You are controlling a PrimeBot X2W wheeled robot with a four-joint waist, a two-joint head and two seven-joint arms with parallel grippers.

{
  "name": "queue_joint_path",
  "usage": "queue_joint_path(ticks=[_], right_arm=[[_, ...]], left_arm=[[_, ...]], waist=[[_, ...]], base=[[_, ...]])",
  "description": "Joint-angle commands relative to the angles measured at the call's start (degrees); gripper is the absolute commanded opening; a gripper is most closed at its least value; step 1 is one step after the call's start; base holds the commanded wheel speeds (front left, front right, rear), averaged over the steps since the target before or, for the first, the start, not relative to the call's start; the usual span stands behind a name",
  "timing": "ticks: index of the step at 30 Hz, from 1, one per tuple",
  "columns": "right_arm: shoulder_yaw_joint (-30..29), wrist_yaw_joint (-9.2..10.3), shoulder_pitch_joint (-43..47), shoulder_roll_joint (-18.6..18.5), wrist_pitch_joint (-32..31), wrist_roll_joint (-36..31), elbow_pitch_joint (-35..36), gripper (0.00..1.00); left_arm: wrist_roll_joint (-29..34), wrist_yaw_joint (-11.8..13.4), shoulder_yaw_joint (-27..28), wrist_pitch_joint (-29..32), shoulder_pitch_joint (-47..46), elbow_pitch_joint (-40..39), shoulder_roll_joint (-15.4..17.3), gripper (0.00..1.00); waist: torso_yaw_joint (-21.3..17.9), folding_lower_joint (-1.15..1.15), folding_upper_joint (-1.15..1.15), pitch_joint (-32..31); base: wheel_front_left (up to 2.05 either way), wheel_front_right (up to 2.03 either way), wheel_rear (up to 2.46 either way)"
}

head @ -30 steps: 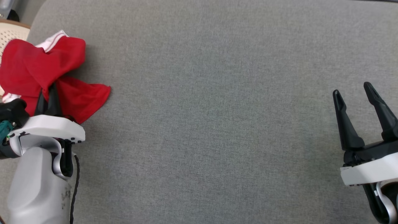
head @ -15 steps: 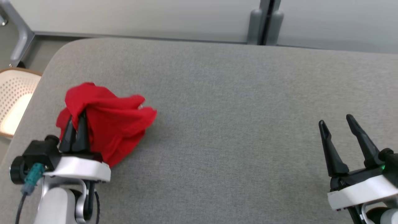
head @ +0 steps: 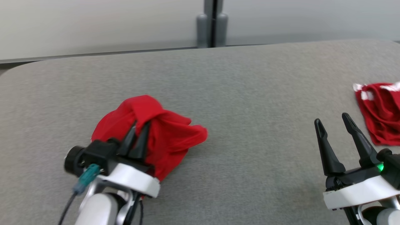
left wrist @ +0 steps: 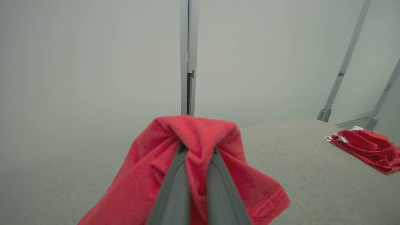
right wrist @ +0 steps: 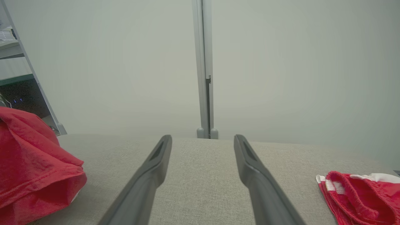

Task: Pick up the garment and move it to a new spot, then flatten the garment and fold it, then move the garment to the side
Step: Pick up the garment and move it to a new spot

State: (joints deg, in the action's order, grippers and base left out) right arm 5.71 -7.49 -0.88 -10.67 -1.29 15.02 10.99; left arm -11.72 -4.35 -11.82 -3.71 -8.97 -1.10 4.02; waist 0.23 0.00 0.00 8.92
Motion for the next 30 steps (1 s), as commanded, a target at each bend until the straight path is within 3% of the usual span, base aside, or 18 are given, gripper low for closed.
queue_joint_path(ticks=[1, 10, 11, 12, 13, 21, 30], right_arm=[[0.0, 0.0, -1.1, 0.2, 0.6, 0.6, 0.2, 1.0], [0.2, 0.0, -3.3, 2.9, 4.6, 1.9, -2.7, 1.0], [0.6, 0.0, -3.5, 3.3, 5.1, 2.2, -3.4, 1.0], [1.2, 0.0, -3.7, 3.5, 5.6, 2.3, -4.1, 1.0], [1.4, 0.0, -3.9, 3.6, 6.0, 2.5, -4.5, 1.0], [1.3, 0.0, -5.2, 2.9, 7.9, 2.2, -6.9, 1.0], [1.0, 0.0, -4.1, 1.1, 5.3, 1.5, -6.4, 1.0]], left_arm=[[0.3, -0.8, -2.0, 0.5, -2.2, 0.7, -0.2, 0.0], [2.1, -2.6, -14.2, 1.7, -11.8, 9.5, -0.6, 0.0], [1.7, -2.6, -15.1, 1.5, -12.3, 11.0, -0.7, 0.06], [1.8, -2.6, -15.9, 1.3, -12.9, 12.4, -0.7, 0.15], [2.0, -2.6, -16.5, 0.8, -13.7, 13.4, -0.7, 1.0], [0.9, -2.8, -19.8, -5.9, -16.2, 14.1, -0.9, 1.0], [-1.5, 1.5, -14.7, -8.3, -13.2, 10.6, 0.9, 1.0]], waist=[[-5.3, 0.0, 0.0, 3.8], [-13.7, 0.0, 0.0, 11.2], [-14.3, 0.0, 0.0, 11.6], [-14.9, 0.0, 0.0, 11.9], [-15.2, 0.0, 0.0, 12.3], [-13.3, 0.0, 0.0, 11.6], [-6.7, 0.0, 0.0, 6.5]], base=[[0.0, 0.0, 0.0], [0.0, 0.0, 0.0], [0.0, 0.0, 0.0], [0.0, 0.0, 0.0], [0.0, 0.0, 0.0], [0.0, 0.0, 0.0], [0.0, 0.0, 0.0]])
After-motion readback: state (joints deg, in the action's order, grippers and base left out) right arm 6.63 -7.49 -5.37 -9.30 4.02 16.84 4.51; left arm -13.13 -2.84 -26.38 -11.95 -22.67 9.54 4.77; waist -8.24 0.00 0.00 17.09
